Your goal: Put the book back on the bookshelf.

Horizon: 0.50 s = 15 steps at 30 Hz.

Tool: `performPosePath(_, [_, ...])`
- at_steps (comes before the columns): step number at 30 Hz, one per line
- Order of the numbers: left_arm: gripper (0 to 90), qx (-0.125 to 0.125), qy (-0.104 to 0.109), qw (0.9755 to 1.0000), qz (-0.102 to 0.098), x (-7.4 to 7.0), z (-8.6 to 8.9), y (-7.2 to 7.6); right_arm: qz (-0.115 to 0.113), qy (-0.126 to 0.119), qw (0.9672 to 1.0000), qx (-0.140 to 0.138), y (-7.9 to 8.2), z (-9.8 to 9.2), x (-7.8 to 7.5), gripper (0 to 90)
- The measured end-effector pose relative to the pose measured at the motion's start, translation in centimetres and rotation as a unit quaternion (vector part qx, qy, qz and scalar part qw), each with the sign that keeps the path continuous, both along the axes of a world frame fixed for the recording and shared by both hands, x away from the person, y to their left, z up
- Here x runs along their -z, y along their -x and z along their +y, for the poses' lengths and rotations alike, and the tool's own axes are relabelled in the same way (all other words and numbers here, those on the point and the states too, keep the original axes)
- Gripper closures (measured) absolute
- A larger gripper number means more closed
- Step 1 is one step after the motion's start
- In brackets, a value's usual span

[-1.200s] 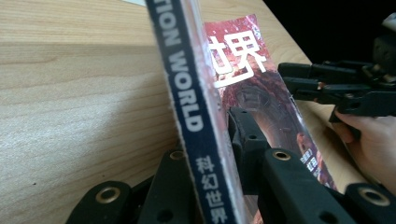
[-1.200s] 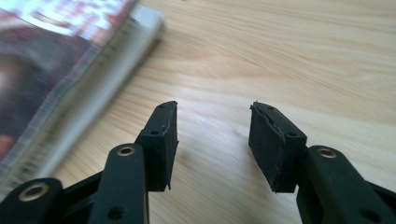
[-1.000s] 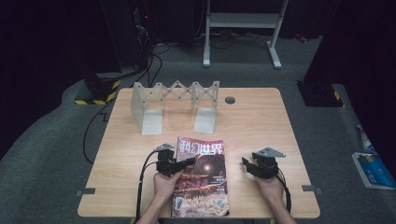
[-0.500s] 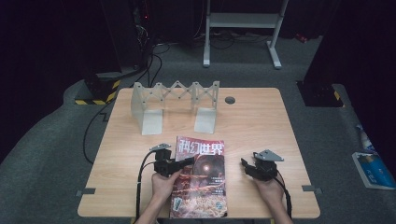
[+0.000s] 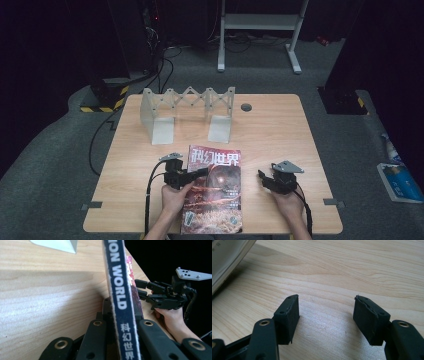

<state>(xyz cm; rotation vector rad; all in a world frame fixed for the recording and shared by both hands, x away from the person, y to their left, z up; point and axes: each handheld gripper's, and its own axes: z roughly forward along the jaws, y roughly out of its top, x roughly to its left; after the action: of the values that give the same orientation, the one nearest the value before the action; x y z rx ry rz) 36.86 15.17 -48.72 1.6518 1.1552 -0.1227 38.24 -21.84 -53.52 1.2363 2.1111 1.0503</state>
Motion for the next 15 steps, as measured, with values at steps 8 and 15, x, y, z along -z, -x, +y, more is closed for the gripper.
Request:
performPosePath(8, [82.6, 0.010, 0.011, 0.9999, -0.002, -1.1, -0.1, -0.2, 0.000, 0.000, 1.0000, 0.001, 0.0, 0.0, 0.0, 37.2])
performPosePath(15, [82.9, 0.015, 0.007, 0.9998, -0.015, -2.6, -0.2, -0.5, 0.000, 0.001, 1.0000, 0.000, 0.0, 0.0, 0.0, 37.1])
